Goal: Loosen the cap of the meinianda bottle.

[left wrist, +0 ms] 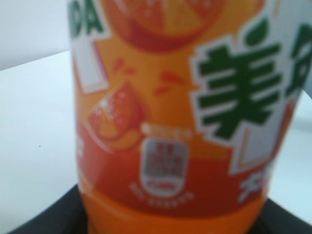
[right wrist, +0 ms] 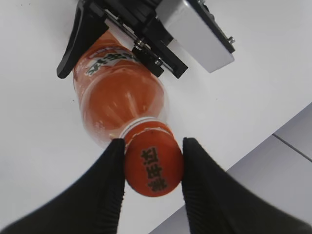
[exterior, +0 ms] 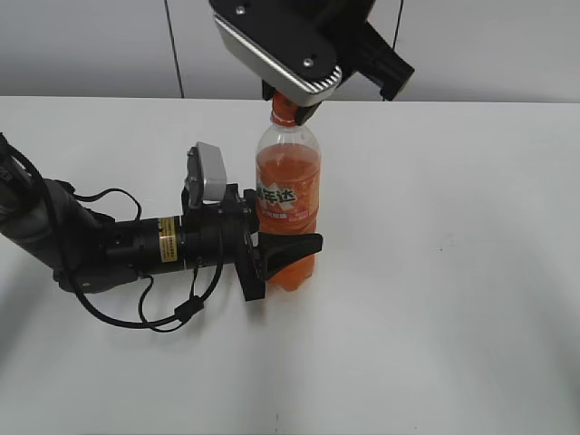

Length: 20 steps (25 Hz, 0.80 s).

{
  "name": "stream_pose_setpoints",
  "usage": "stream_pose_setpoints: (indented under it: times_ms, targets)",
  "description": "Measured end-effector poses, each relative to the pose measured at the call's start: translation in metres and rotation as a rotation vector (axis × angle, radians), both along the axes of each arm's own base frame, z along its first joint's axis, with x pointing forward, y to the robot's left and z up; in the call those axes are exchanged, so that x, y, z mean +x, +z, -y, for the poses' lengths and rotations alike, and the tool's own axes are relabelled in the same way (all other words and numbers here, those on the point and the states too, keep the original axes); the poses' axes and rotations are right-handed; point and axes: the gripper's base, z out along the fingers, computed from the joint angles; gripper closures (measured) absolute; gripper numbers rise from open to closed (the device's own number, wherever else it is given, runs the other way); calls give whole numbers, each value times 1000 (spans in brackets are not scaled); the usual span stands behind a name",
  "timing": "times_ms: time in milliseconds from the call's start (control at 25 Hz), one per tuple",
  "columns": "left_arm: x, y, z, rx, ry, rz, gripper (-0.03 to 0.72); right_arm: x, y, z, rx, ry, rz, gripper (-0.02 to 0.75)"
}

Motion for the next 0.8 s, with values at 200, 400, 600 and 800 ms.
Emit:
stream_pose_setpoints:
  times_ms: [200, 400, 600, 800]
  targets:
    - [0, 0, 0, 0, -1, 1, 293, -4, 5, 0, -2, 17, 18, 471]
    - [0, 0, 0, 1, -3, 3, 293, -9, 17, 3, 10, 28, 47, 471]
    - [0, 0, 0, 2, -4, 4, 293, -12, 24, 5, 49, -58, 32, 471]
    - [0, 0, 0, 2, -4, 4, 293, -19, 38, 9, 207, -449, -98, 471]
